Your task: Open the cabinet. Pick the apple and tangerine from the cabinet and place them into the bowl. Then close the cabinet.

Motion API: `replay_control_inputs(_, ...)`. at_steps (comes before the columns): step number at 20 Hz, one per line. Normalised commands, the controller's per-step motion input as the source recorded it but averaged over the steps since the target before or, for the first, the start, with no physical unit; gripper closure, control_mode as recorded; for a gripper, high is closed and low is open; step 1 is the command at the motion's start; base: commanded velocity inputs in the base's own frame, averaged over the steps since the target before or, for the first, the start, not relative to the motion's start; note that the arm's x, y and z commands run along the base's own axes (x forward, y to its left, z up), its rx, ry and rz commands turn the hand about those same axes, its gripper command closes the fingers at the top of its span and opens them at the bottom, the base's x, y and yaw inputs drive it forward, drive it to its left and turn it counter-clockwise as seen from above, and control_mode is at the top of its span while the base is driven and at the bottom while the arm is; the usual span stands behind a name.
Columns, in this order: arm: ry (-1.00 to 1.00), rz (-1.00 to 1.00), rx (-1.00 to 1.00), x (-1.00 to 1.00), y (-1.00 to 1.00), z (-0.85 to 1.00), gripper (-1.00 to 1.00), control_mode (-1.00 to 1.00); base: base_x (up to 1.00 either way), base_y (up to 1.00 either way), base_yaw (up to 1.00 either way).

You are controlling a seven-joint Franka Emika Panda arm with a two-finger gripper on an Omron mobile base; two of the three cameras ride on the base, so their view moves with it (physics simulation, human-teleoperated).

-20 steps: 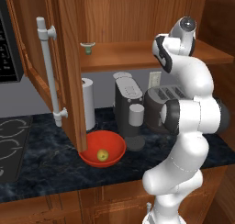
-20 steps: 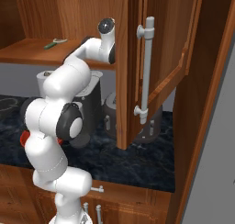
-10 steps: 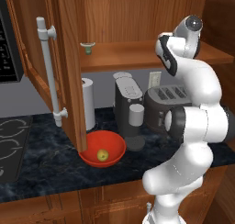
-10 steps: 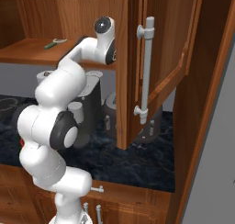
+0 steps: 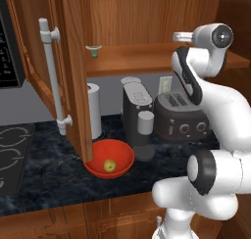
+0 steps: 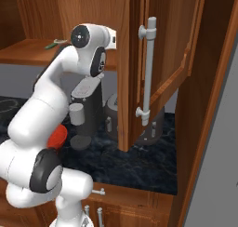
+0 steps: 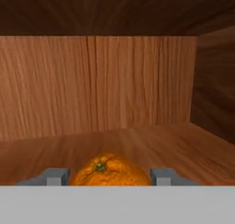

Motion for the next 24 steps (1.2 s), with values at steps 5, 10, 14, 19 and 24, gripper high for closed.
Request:
replay_control_inputs(5, -0.15, 0.0, -0.04, -1.0, 0.54, 0.41, 1.0, -1.0, 0.0, 0.0, 0.0)
replay_control_inputs(10, -0.03, 0.0, -0.04, -1.0, 0.6, 0.24, 1.0, -1.0, 0.0, 0.0, 0.0)
replay_control_inputs(14, 0.0, 0.0, -0.04, -1.0, 0.68, 0.08, 1.0, -1.0, 0.0, 0.0, 0.0)
replay_control_inputs(19, 0.03, 0.0, -0.05, -1.0, 0.74, 0.03, 1.0, -1.0, 0.0, 0.0, 0.0)
replay_control_inputs(24, 0.04, 0.07, -0.1, -0.91, 0.8, -0.03, 1.0, -1.0, 0.0, 0.0, 0.0)
